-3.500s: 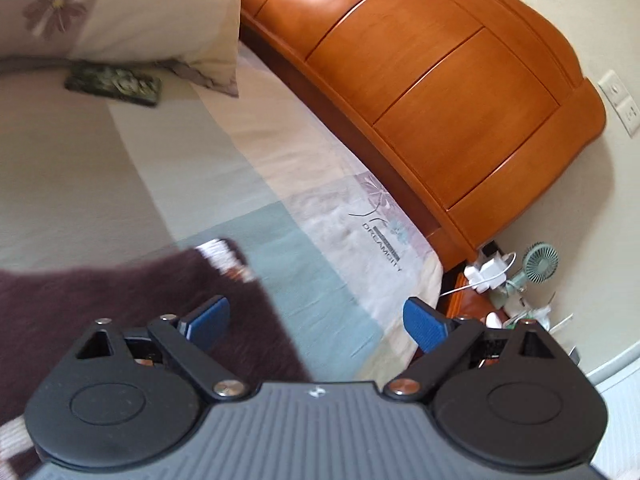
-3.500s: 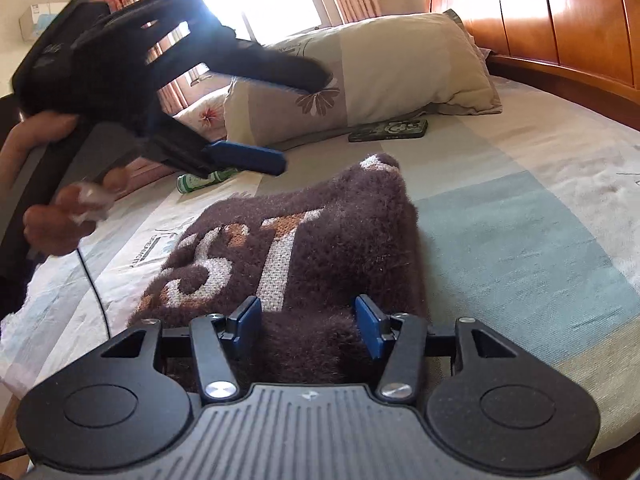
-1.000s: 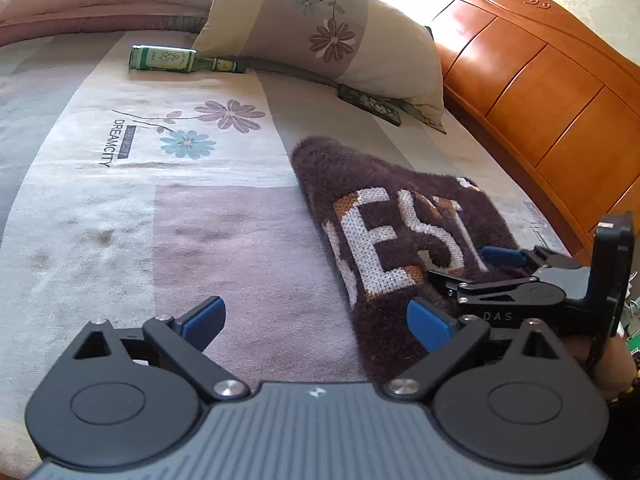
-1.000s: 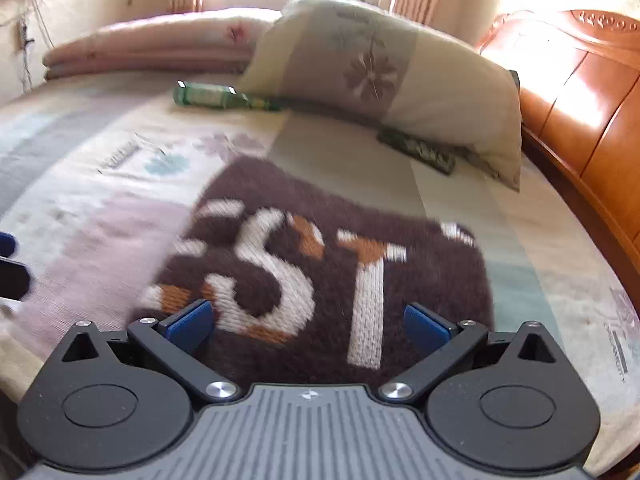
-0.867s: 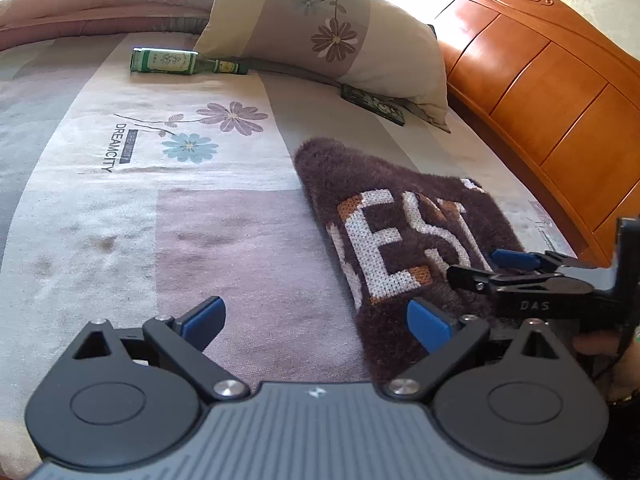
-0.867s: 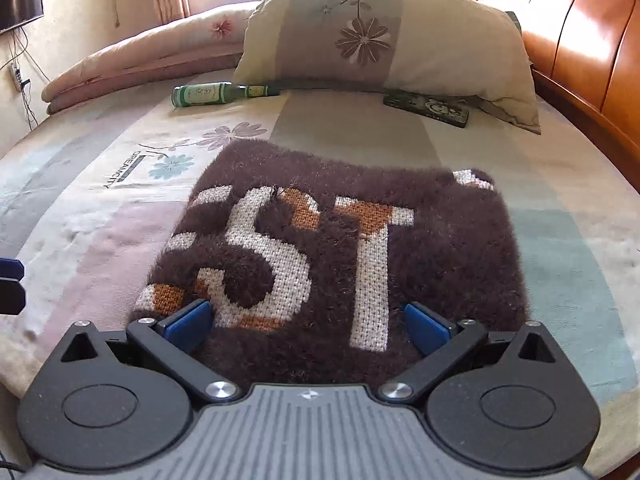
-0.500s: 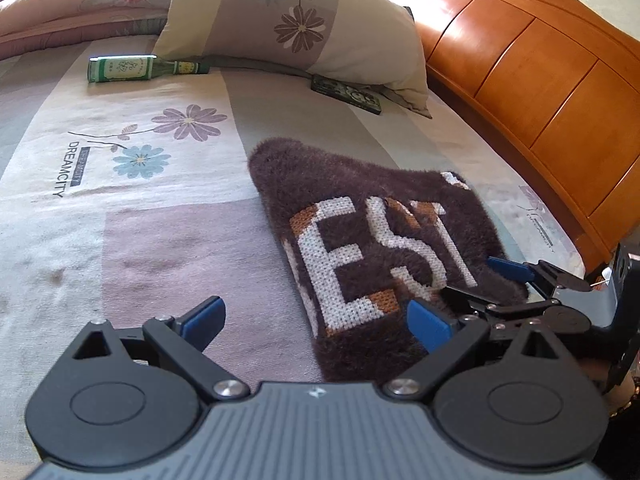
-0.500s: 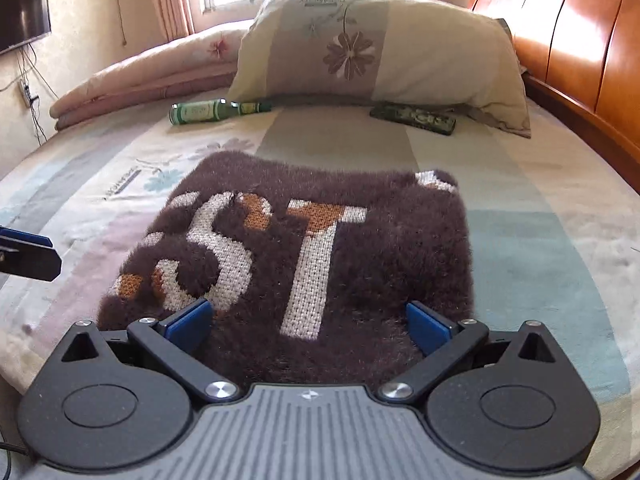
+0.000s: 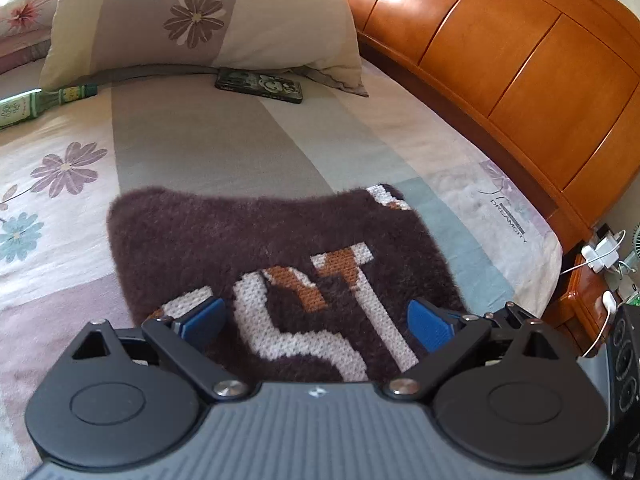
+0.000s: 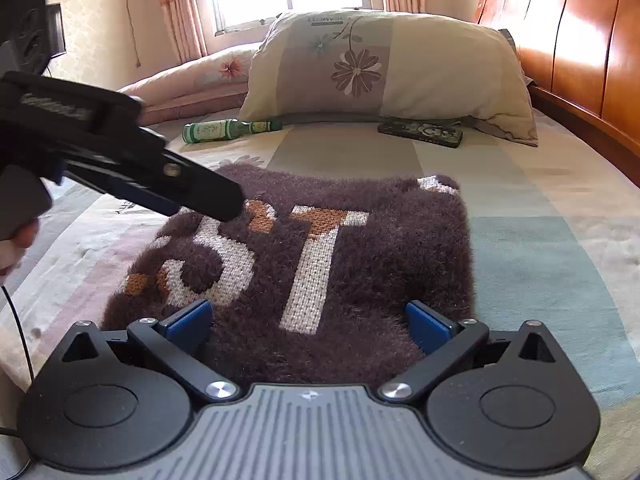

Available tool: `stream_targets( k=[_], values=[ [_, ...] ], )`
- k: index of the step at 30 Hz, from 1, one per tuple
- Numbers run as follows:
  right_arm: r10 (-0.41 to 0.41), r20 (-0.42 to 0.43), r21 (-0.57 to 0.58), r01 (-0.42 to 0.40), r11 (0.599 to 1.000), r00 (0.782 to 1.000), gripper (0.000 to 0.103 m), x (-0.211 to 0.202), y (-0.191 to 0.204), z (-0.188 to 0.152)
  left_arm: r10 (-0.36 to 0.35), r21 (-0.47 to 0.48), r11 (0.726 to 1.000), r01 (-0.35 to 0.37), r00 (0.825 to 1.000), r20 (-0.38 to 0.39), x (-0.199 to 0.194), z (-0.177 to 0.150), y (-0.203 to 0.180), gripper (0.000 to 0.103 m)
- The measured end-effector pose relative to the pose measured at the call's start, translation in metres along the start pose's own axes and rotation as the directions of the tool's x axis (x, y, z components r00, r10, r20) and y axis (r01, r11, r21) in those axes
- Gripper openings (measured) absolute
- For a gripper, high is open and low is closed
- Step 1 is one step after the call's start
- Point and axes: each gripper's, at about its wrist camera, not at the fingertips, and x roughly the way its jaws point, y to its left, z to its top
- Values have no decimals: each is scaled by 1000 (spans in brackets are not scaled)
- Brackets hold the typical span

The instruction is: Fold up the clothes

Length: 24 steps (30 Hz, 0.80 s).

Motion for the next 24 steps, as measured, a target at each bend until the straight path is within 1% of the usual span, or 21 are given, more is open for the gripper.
stream_targets(
  k=[4, 11, 18, 21, 24],
  values=[
    [6, -2, 0, -6, 1000, 1000, 103, 1, -1, 0, -19, -33, 999, 19, 1000, 3, 29, 9, 10, 100],
    [8, -7, 0, -8, 1000, 1000, 103, 2, -2, 1, -99, -114, 988, 100, 995, 10, 8, -21, 5, 100],
    [-3, -4, -2, 3, 1000, 1000, 103, 2, 0, 0, -178, -194, 964, 179, 984, 24, -13, -51, 0, 100],
    [-16, -9, -20, 16, 1000, 1000, 103, 3, 4, 0, -180, -212, 960, 182, 983, 27, -21, -56, 1, 100],
    [-19, -11, -13, 18, 1000, 1000, 103, 2, 4, 1, -175, -226, 958, 178, 984, 30, -29, -59, 3, 100]
  ],
)
